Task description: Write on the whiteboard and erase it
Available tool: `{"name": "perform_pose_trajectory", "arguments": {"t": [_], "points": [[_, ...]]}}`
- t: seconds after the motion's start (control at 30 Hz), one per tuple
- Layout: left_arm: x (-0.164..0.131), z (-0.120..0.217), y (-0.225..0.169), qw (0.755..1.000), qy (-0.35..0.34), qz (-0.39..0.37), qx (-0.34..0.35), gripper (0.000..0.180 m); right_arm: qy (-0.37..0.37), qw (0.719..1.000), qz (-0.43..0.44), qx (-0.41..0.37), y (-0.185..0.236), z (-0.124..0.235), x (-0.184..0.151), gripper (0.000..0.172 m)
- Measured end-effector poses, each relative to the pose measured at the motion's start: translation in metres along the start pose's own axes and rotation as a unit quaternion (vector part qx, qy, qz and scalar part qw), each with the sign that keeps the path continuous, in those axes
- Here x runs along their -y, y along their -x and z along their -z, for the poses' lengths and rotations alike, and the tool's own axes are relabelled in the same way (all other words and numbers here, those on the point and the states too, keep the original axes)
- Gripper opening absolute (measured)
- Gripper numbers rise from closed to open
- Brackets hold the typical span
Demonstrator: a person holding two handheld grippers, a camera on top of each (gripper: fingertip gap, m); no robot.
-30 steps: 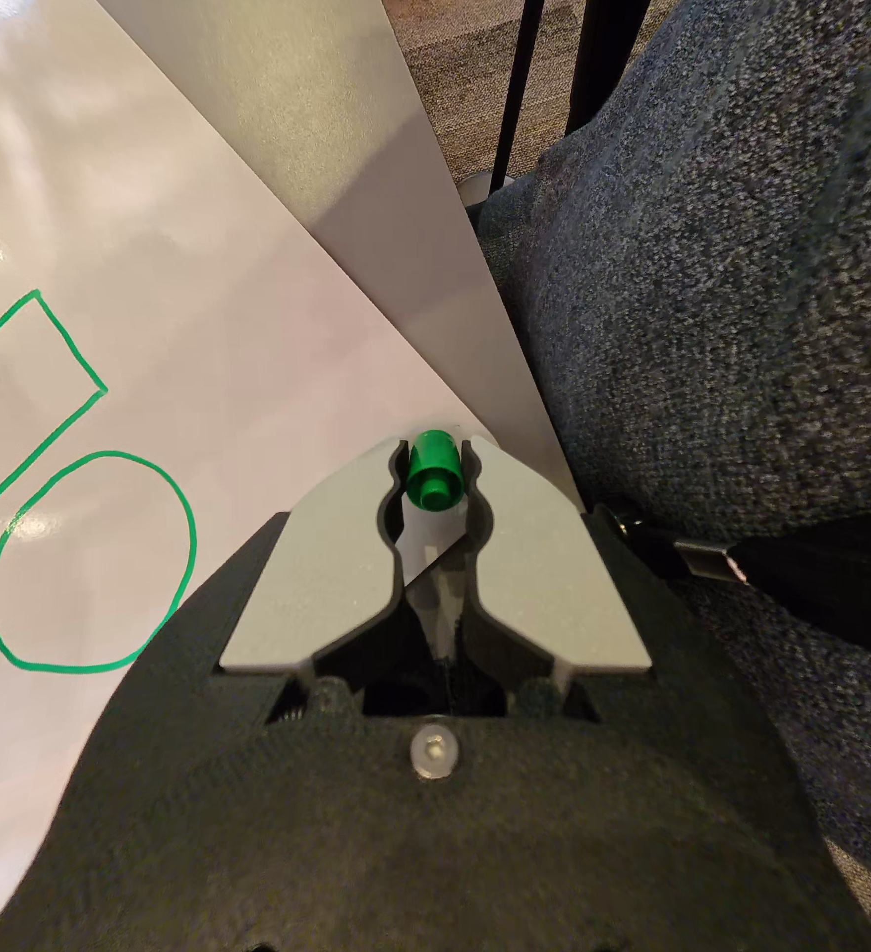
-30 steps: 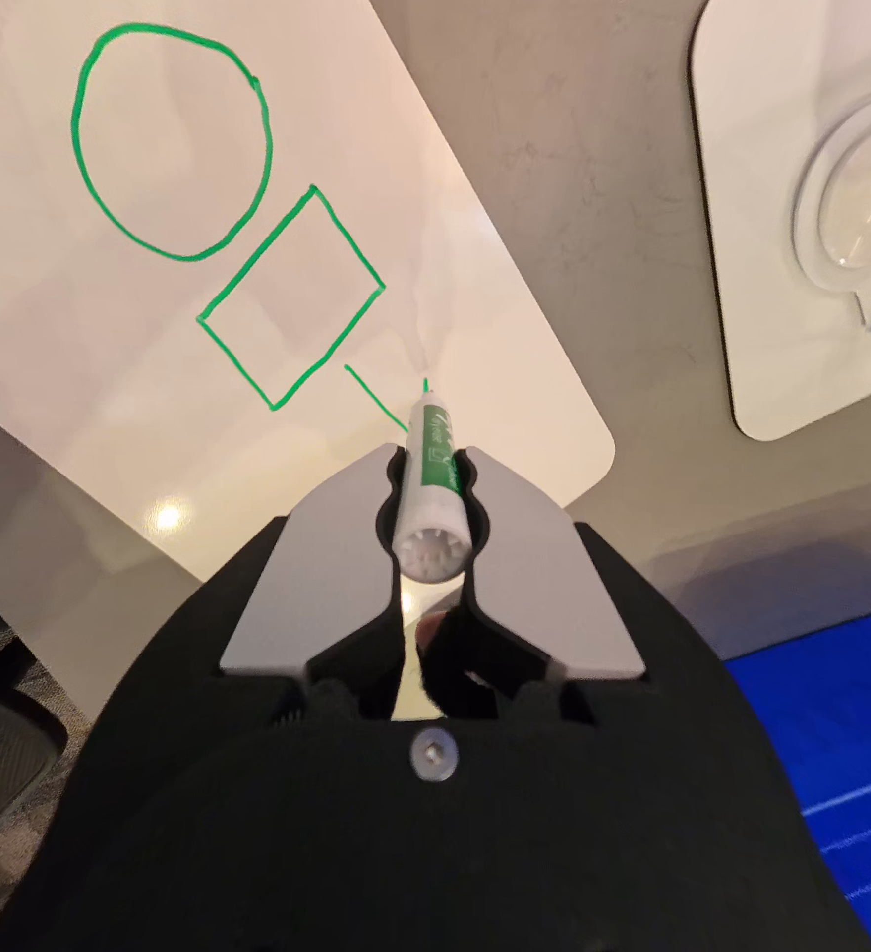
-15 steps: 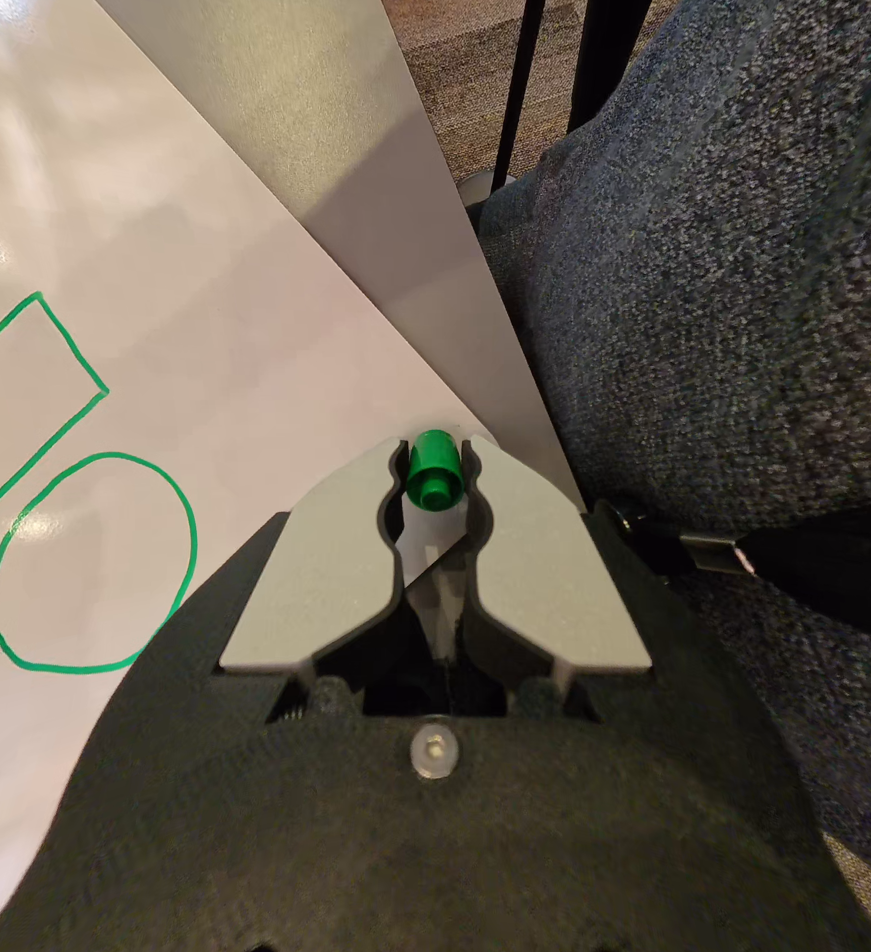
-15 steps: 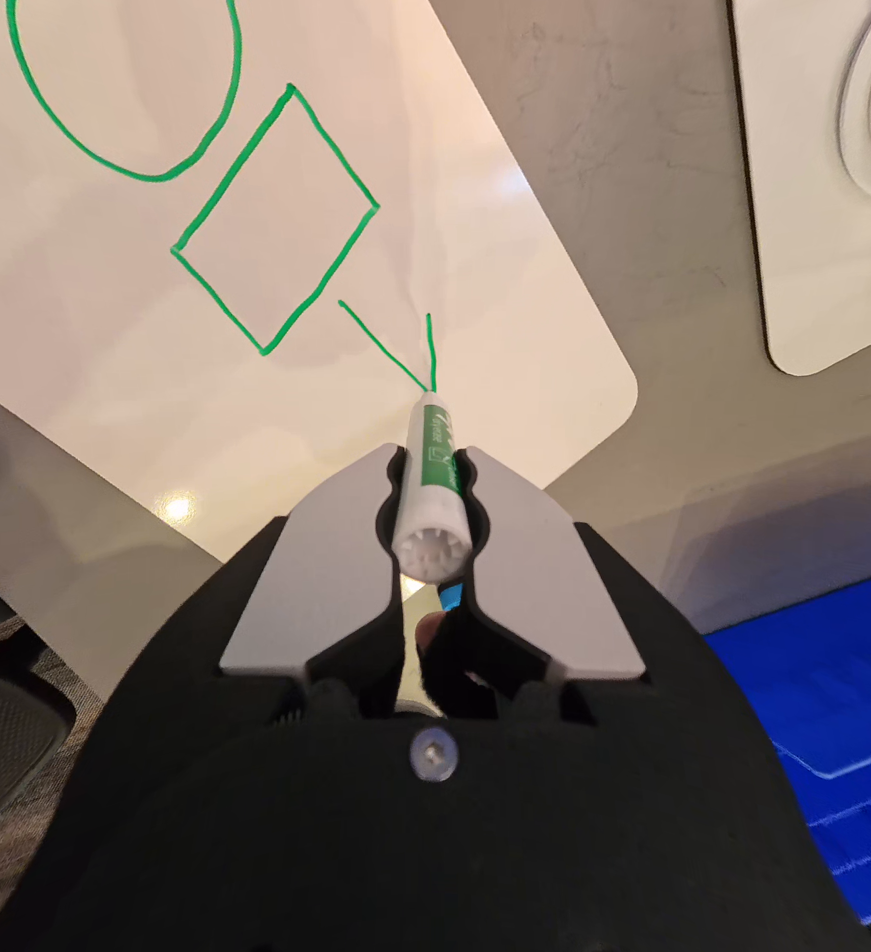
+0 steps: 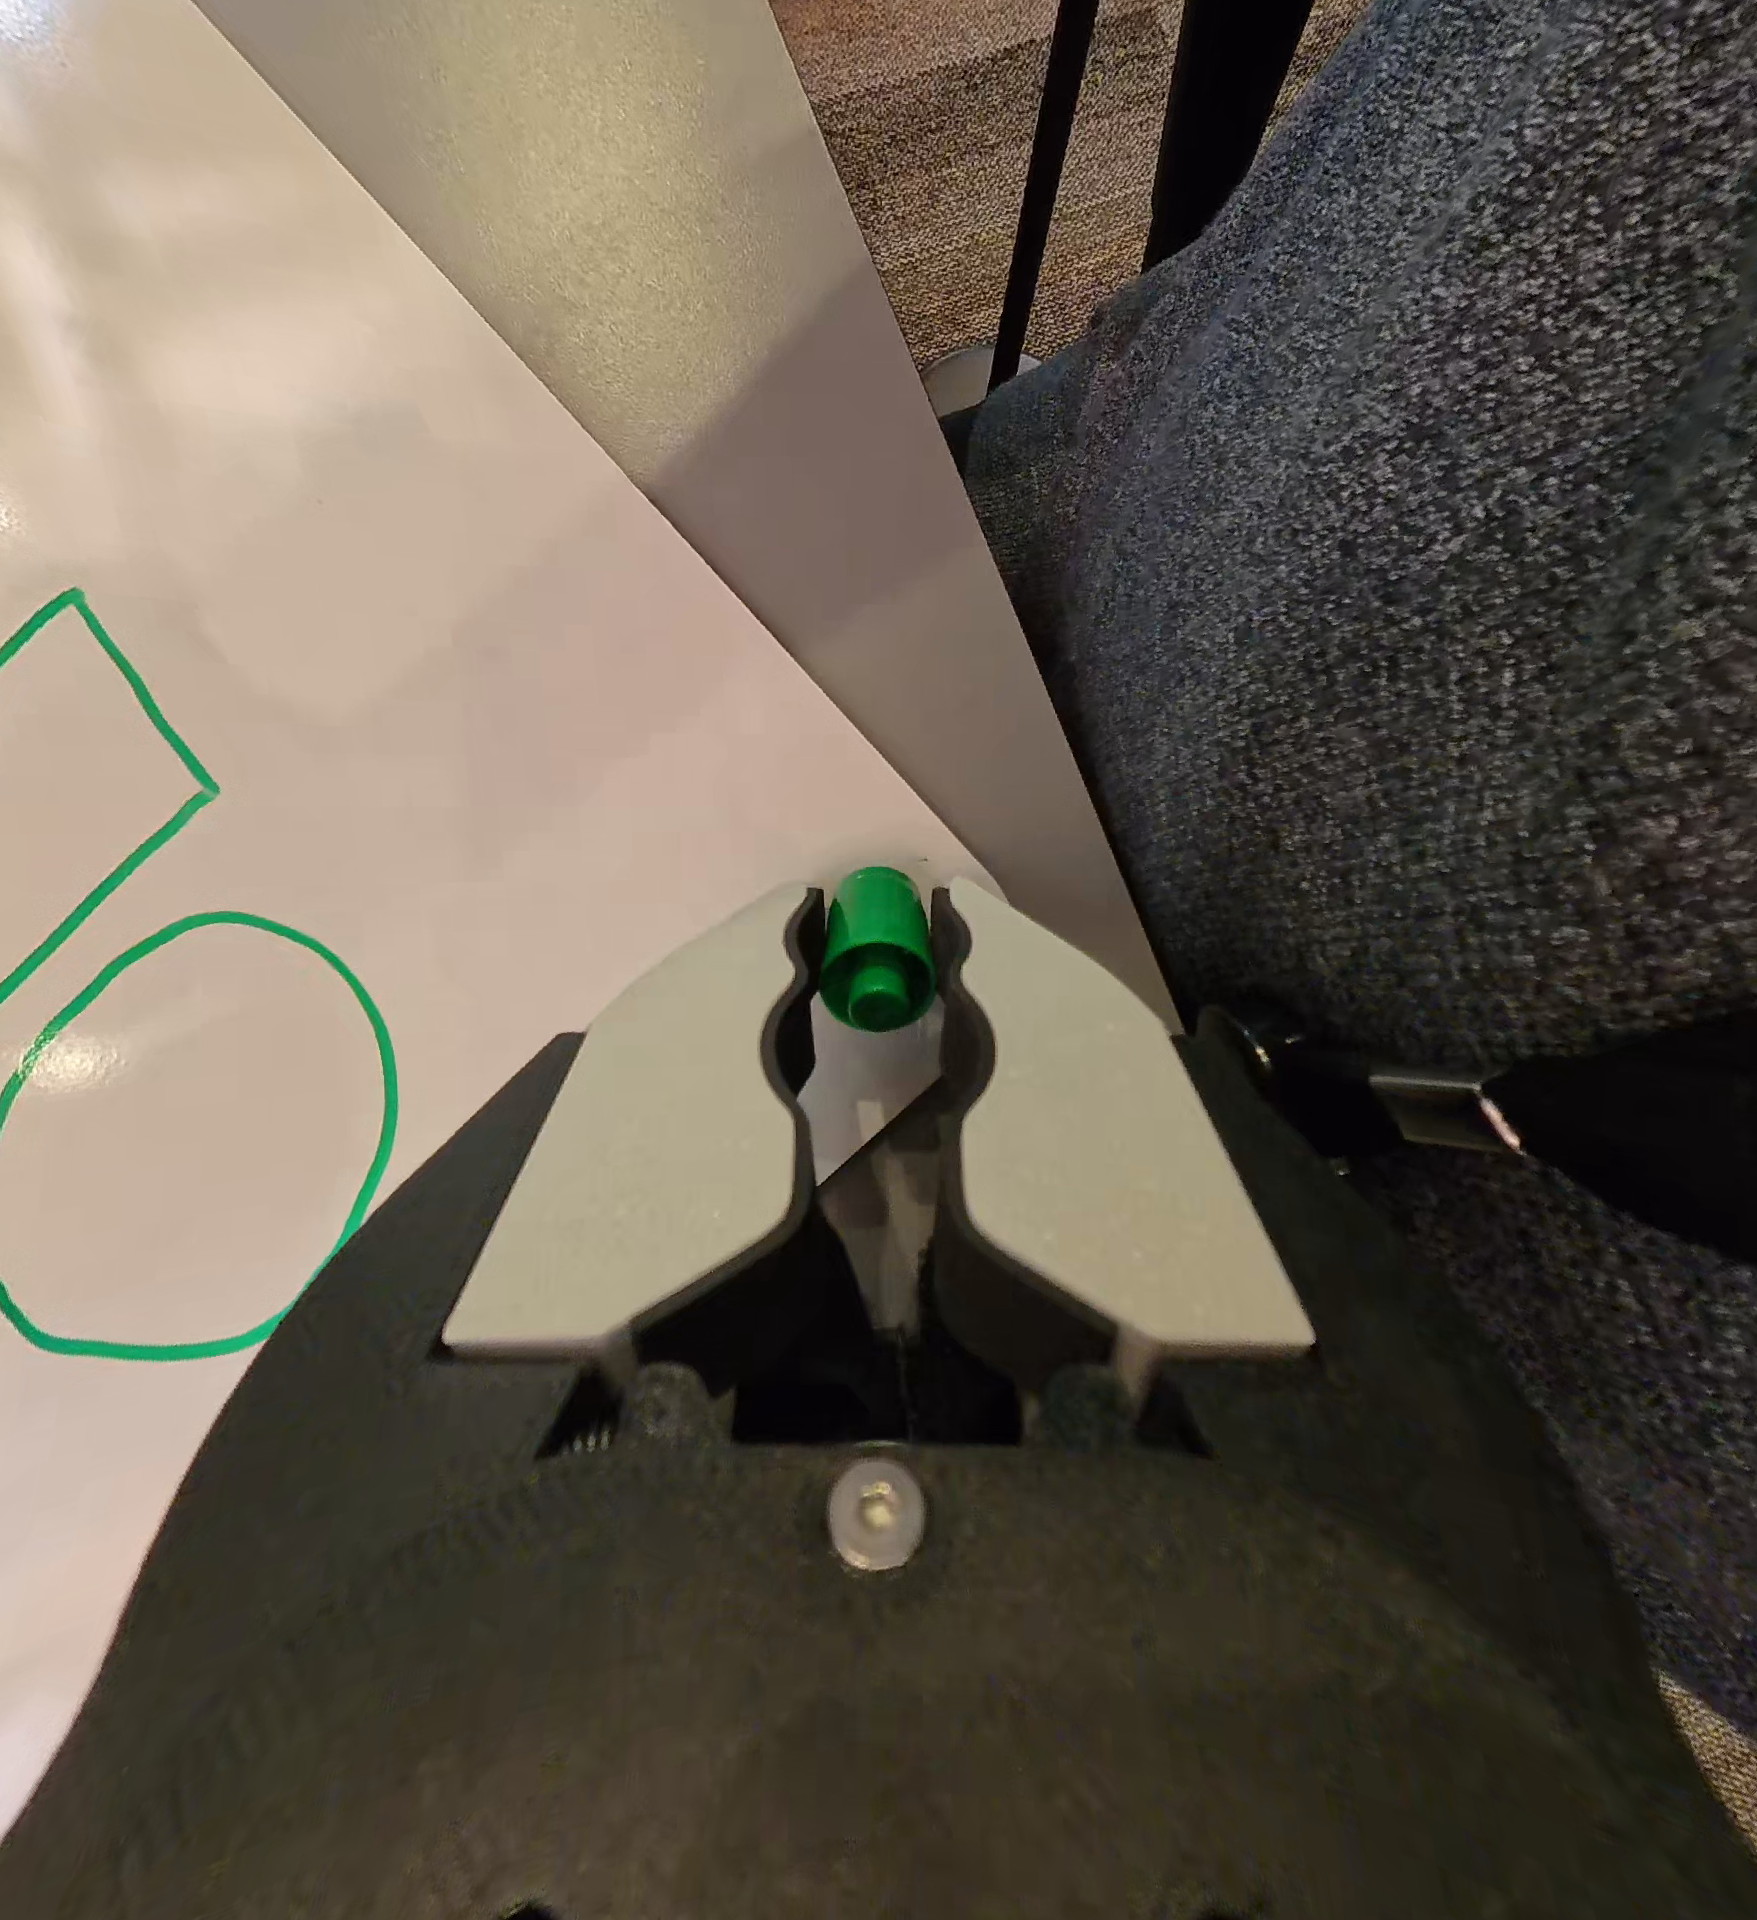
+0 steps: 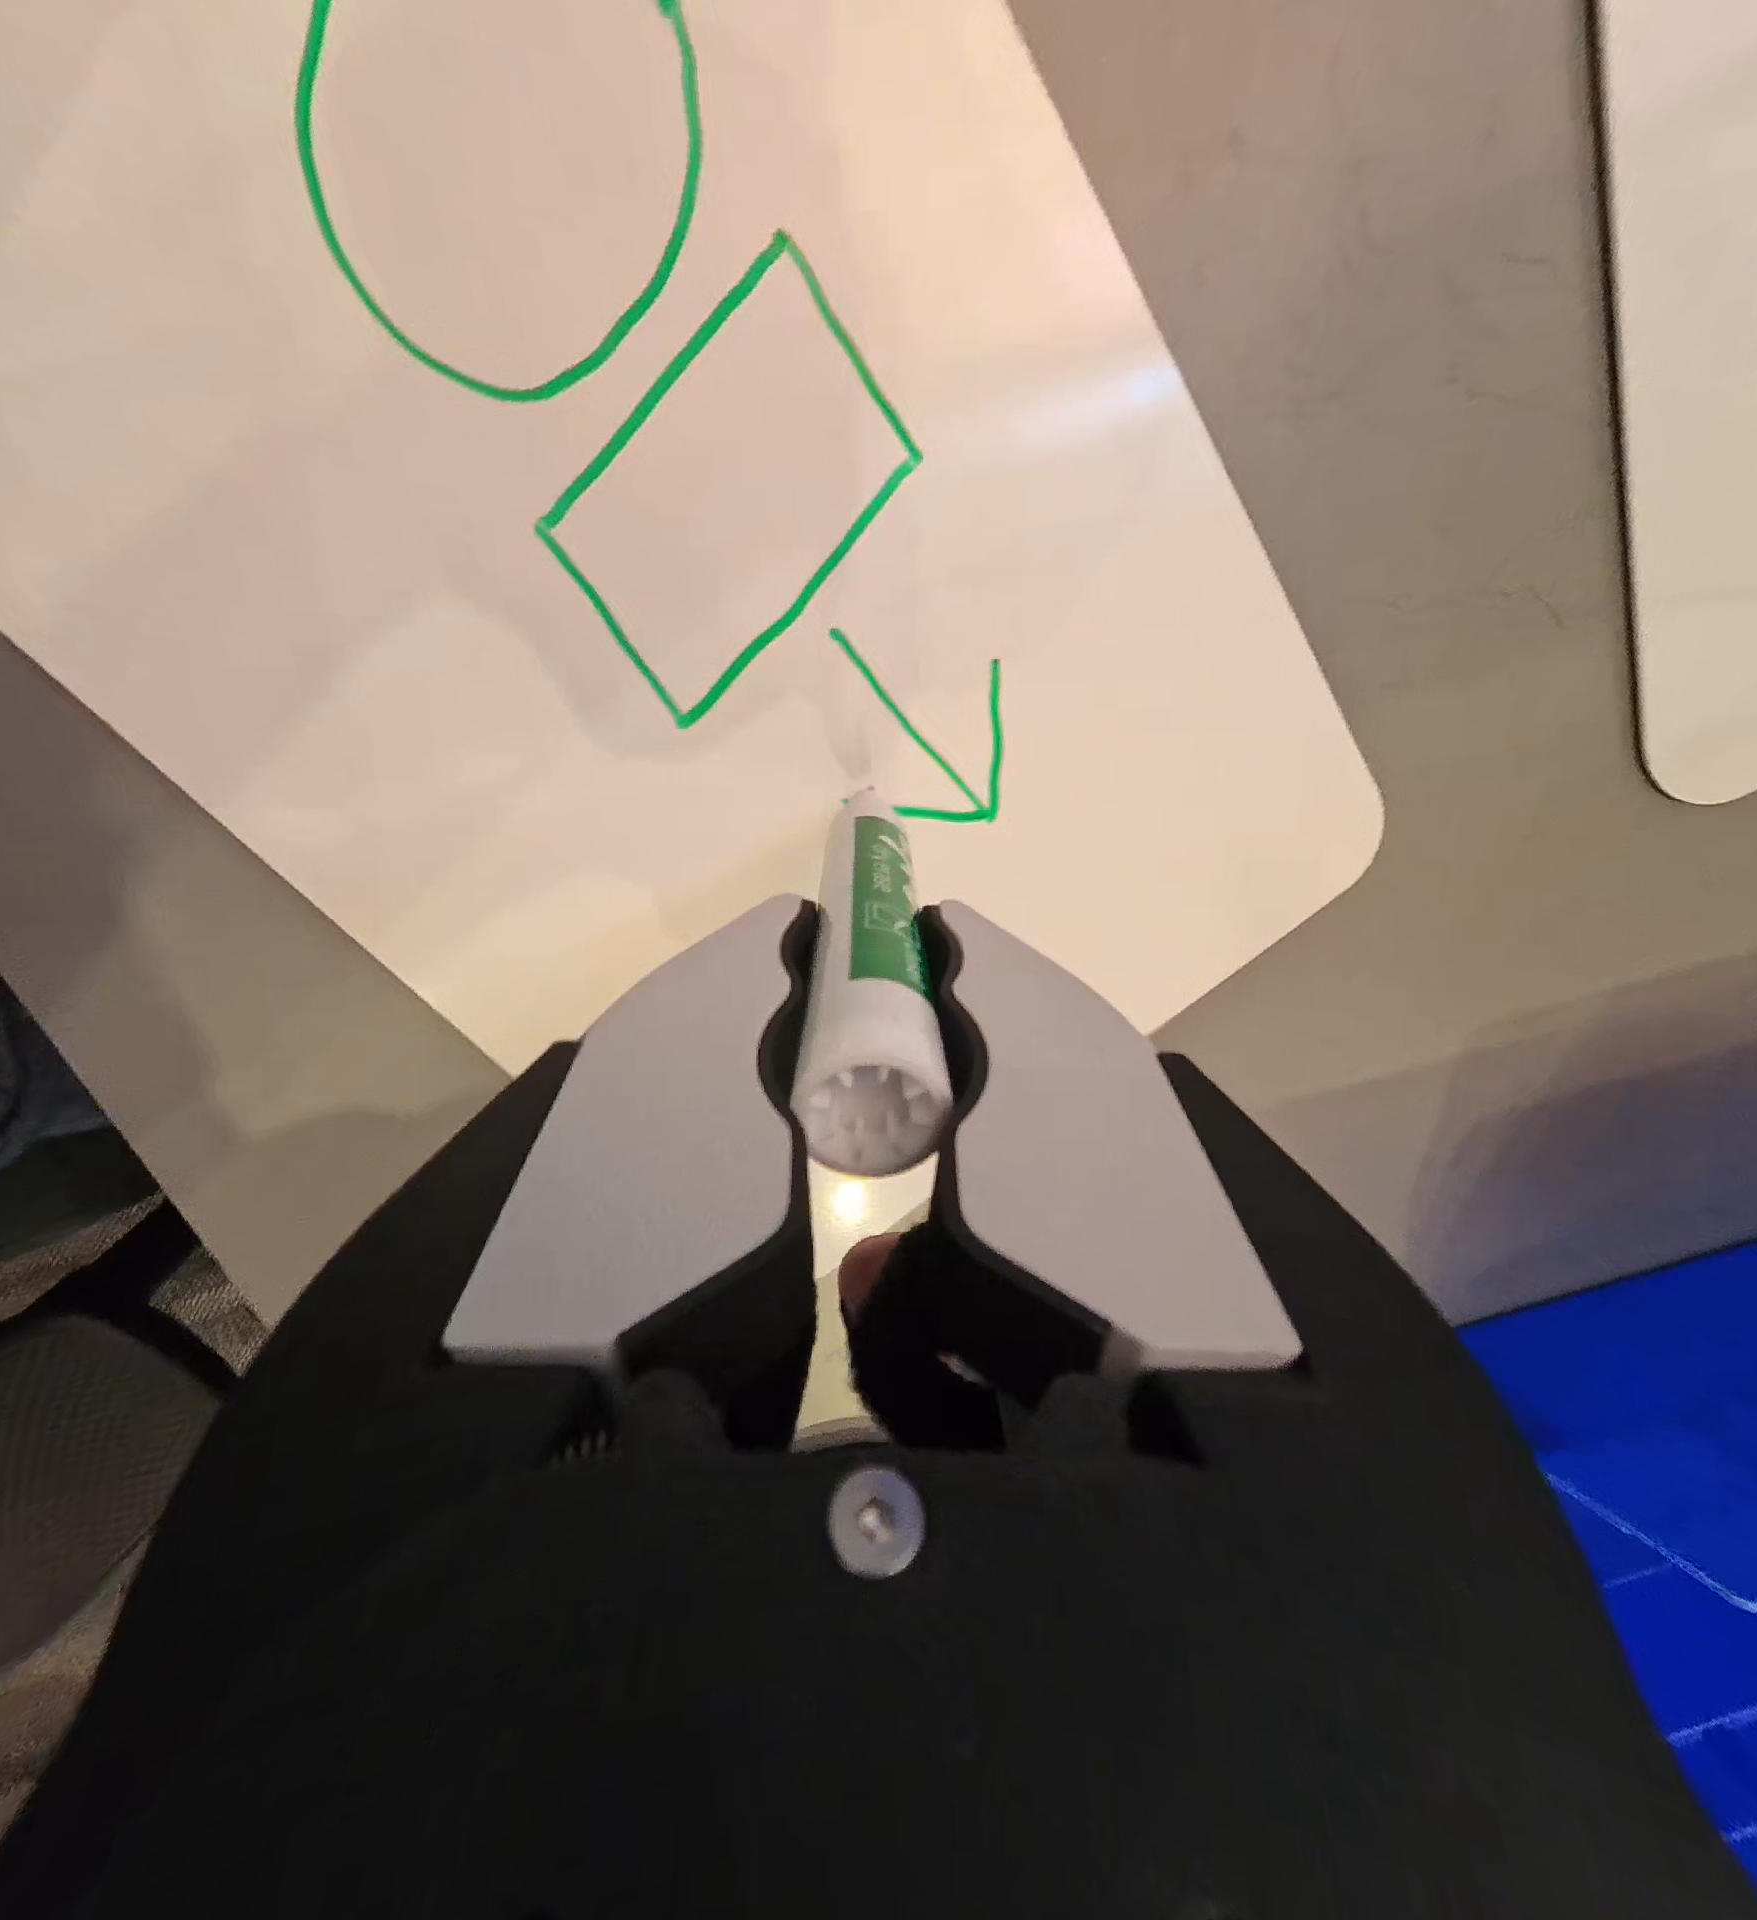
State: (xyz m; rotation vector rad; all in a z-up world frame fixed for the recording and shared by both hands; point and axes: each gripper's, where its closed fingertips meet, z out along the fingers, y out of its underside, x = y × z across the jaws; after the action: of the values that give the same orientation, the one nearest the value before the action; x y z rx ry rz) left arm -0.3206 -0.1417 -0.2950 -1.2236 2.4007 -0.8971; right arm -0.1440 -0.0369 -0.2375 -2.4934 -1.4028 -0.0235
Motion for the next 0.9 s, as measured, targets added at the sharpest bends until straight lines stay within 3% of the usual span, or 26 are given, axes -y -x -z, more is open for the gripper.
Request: {"name": "perform_pose_trajectory", "arguments": {"t": [0.03,0.2,0.4,0.63,0.9], "points": [[0.0,0.0,0.0,1.0,0.0,0.0,0.0,0.02,-0.004,1.0,-0.005,-0.005,-0.006,0.001,0.0,0.02],[0.0,0.0,0.0,1.0,-0.001,0.0,-0.001,0.02,-0.003,0.998,-0.021,-0.052,-0.05,0.001,-0.004,0.021],[0.0,0.0,0.0,1.0,-0.002,0.002,-0.003,0.02,0.008,0.998,-0.022,-0.055,-0.071,-0.01,-0.005,0.02],[0.0,0.001,0.0,1.0,-0.003,0.002,-0.003,0.02,0.017,0.999,-0.015,-0.041,-0.063,-0.014,-0.009,0.021],[0.0,0.001,0.0,1.0,-0.001,0.001,-0.001,0.02,0.026,0.999,-0.008,-0.024,-0.024,-0.004,-0.019,0.021]]}}
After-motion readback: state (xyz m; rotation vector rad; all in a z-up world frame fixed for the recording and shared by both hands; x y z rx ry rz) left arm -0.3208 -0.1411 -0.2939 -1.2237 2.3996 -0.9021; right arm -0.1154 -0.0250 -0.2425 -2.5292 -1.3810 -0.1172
